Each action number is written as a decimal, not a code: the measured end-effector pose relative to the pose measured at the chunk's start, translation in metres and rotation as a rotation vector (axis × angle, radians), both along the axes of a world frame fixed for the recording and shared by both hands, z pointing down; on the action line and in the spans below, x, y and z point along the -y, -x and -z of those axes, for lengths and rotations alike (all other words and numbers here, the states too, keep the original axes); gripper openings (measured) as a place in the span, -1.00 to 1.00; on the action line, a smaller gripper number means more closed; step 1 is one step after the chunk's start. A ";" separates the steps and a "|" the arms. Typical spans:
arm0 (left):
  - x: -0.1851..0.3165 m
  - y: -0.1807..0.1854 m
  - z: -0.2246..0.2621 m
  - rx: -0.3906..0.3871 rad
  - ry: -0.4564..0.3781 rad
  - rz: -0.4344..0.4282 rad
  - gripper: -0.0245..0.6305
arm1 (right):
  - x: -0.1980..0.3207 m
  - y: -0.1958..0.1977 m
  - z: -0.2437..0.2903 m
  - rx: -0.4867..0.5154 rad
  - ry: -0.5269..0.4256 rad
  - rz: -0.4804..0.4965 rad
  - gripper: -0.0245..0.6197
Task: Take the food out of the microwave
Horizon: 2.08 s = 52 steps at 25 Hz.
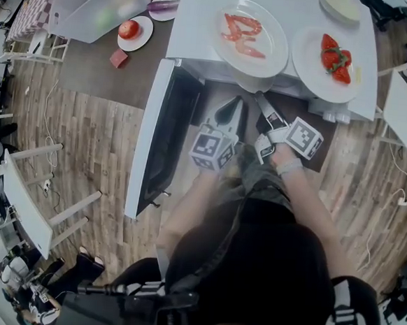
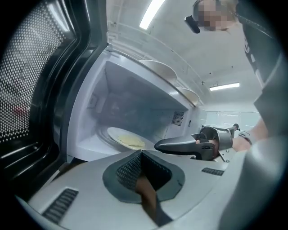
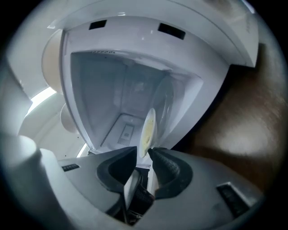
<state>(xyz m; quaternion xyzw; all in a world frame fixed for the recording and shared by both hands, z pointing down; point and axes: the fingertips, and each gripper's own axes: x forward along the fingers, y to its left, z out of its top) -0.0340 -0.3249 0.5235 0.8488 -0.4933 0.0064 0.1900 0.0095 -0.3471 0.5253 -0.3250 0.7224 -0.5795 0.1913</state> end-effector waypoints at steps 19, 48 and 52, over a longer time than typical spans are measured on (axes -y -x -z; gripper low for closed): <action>0.001 0.003 -0.010 -0.058 0.055 0.024 -0.88 | 0.011 -0.006 -0.017 0.098 0.191 -0.092 -0.80; -0.003 -0.007 -0.019 -0.658 0.343 0.048 -0.74 | -0.028 -0.009 -0.021 0.083 0.162 -0.043 -0.83; -0.002 -0.005 -0.021 -0.682 0.349 0.053 -0.78 | -0.027 -0.008 -0.021 0.076 0.159 -0.032 -0.82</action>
